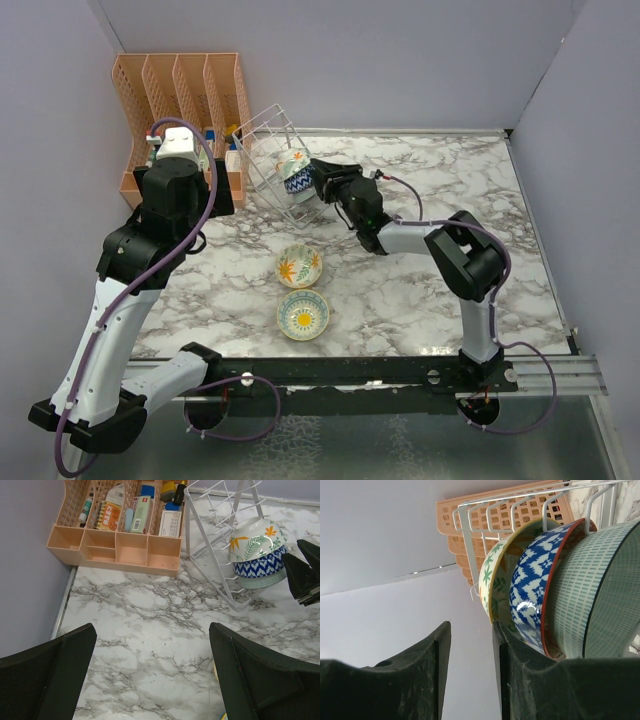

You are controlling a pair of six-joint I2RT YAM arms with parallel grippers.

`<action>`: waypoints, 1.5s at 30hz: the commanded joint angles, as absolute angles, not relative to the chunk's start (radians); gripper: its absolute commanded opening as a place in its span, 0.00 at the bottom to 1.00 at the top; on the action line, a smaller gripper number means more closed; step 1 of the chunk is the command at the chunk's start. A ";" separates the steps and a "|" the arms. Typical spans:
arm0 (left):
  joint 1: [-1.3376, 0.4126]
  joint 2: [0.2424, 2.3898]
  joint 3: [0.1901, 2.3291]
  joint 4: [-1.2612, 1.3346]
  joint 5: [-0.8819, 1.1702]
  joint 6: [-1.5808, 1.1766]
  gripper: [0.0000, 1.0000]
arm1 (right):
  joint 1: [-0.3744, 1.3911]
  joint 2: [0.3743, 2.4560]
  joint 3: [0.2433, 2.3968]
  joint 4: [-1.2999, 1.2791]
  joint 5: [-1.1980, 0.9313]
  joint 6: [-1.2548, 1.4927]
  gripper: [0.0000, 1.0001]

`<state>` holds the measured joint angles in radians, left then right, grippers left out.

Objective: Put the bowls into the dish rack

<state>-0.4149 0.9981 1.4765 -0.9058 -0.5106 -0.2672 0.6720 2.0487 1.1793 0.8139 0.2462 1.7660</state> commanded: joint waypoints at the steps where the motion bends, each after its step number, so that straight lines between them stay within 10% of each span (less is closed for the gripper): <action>1: -0.422 0.992 1.467 -0.884 -0.485 -0.279 0.99 | 0.661 1.963 1.137 0.811 0.238 1.756 0.39; 18: -0.423 0.993 1.516 -0.895 -0.493 -0.309 0.99 | 0.662 1.600 1.118 0.035 -0.101 1.230 0.58; 29: -0.422 0.996 1.546 -0.891 -0.499 -0.344 0.99 | 0.883 1.824 1.569 -0.618 -0.128 0.476 0.62; 32: -0.422 0.997 1.548 -0.891 -0.504 -0.358 0.99 | 0.985 1.872 1.616 -0.657 -0.117 0.380 0.77; 45: -0.422 0.988 1.549 -0.908 -0.543 -0.383 0.99 | 1.137 2.082 1.761 -0.716 0.014 0.218 0.78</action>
<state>-0.4149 0.9989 1.5223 -0.9058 -0.5076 -0.3660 1.1095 2.0468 1.7248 -0.6785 -0.0814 0.2913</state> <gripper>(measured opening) 0.991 0.779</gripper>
